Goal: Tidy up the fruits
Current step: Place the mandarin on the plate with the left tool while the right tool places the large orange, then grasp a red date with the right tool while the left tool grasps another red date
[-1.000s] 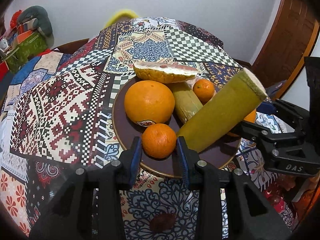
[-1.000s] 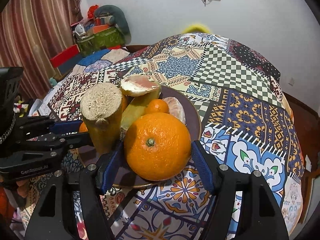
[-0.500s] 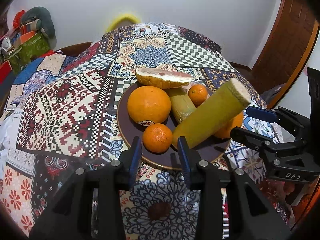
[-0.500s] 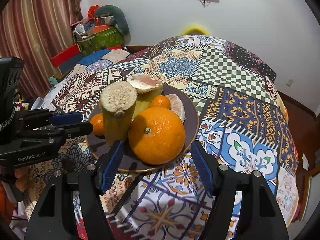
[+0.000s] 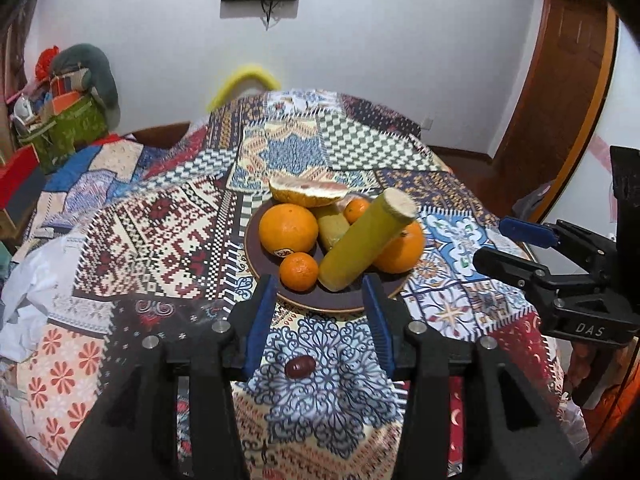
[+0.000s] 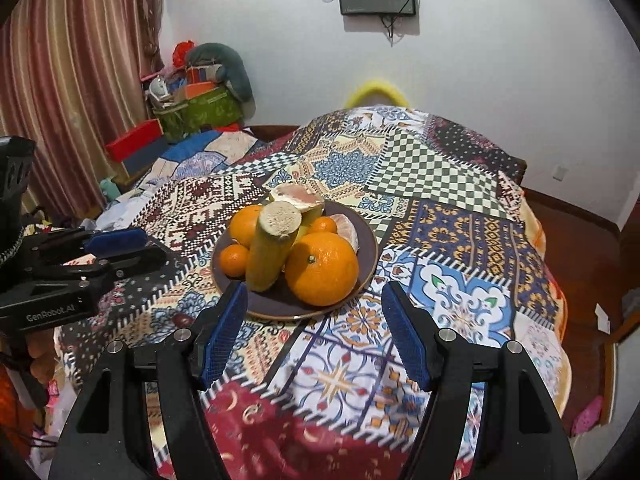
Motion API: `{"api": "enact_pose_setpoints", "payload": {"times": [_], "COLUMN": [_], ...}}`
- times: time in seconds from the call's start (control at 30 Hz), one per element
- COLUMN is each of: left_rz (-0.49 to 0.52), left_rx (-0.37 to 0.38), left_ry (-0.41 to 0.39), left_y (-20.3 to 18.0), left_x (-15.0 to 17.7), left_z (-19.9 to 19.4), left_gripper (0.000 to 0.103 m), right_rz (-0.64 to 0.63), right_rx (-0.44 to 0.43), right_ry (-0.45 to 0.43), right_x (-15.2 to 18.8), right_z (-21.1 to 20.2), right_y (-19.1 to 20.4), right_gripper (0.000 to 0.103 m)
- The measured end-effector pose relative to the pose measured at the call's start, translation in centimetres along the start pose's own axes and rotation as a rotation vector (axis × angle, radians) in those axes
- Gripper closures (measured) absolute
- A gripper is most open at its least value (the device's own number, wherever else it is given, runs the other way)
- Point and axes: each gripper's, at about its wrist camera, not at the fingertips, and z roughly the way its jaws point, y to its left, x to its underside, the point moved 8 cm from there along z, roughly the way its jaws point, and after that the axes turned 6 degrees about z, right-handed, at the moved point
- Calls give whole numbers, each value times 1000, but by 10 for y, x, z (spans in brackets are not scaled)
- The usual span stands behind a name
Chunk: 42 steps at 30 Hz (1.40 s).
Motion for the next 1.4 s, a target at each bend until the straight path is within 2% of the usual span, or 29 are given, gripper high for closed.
{"api": "enact_pose_setpoints", "payload": {"times": [0.2,0.33,0.53,0.83,0.87,0.93,1.07,1.17,1.3,1.4], "left_rz": [17,16,9,-14,-17,-24,-36,-38,-45,-48], "left_rx": [-12,-11,-13,-3,-4,-3,2,1,1,0], "left_ry": [-37,-35,8,79,87,103,129,149,166,172], "left_y": [-9,-11,-13,-11,-10,-9,-6,-5,-3,-1], "left_x": [5,17,41,74,77,84,93,99,101,100], "left_z": [-30,-40,-40,-27,-25,-21,-14,-8,1,7], "left_gripper": [51,50,49,49,49,49,49,49,49,49], "right_rz": [22,26,34,52,58,68,96,96,102,81], "right_rx": [11,17,23,27,24,21,1,4,-27,-20], "right_ry": [-15,-3,41,154,164,184,227,220,218,214], "right_x": [11,25,51,98,102,108,117,118,117,116], "right_z": [-22,-30,-28,-4,-1,3,12,12,11,12], "right_y": [-1,0,-2,-5,-6,-8,-11,-13,-11,-7], "right_gripper": [37,37,37,38,40,51,61,68,82,84]}}
